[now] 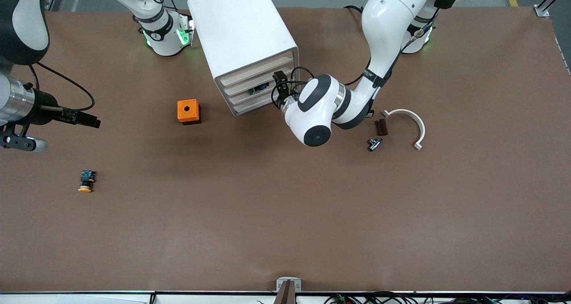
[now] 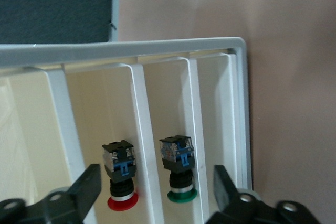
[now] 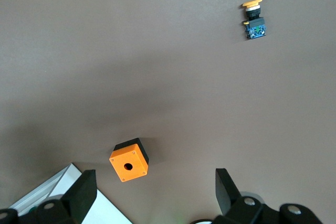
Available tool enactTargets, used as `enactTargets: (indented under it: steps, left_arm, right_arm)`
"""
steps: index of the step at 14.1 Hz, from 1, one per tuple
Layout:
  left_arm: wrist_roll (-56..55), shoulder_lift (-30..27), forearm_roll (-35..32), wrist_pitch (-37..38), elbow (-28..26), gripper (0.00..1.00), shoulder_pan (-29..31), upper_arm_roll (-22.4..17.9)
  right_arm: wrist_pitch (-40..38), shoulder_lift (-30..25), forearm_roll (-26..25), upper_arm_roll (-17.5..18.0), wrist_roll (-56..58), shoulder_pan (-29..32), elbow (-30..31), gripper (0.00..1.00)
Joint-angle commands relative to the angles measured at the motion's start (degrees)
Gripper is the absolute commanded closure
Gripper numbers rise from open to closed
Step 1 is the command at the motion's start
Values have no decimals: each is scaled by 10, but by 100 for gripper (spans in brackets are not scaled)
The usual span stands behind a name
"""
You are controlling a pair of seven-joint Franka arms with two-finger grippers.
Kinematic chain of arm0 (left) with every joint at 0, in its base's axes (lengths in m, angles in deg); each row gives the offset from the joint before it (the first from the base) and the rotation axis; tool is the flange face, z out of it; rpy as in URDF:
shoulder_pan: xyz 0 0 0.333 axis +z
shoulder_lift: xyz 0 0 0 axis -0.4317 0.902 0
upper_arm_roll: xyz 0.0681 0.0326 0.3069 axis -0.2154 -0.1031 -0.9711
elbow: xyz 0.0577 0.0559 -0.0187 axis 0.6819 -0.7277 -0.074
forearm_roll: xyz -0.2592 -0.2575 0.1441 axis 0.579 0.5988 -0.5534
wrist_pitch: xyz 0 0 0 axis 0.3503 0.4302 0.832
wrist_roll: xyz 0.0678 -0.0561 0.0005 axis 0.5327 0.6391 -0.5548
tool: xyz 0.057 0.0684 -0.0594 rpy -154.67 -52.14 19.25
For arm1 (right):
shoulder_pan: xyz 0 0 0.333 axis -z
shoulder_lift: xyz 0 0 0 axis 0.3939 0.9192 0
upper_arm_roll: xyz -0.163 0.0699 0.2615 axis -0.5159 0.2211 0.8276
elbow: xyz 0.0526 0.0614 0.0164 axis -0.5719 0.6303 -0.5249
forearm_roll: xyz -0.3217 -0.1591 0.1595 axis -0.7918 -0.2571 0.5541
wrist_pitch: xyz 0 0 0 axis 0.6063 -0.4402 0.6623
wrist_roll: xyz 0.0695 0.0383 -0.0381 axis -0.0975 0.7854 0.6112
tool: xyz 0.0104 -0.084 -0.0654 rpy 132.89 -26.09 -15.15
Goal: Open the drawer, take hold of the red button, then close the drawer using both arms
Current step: 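Pull the drawer open with the left gripper while the right gripper reaches in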
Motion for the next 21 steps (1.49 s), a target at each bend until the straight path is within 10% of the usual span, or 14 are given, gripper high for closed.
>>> enactTargets:
  steps: [1, 7, 12, 21]
  left_arm:
    - [-40, 20, 39, 7, 9, 25, -7, -2]
    - [-49, 34, 55, 11, 8, 41, -36, -2]
    - [-42, 39, 48, 10, 10, 98, -27, -2]
    - [28, 34, 13, 4, 28, 100, 84, -9]
  right_arm:
    - [-8, -6, 1, -3, -33, -8, -4, 0]
    - [-9, -6, 1, -2, -141, -35, 2, 0]
    - [-7, -7, 3, -3, -162, -40, 0, 0]
    - [-29, -69, -3, -1, -411, -102, 5, 0]
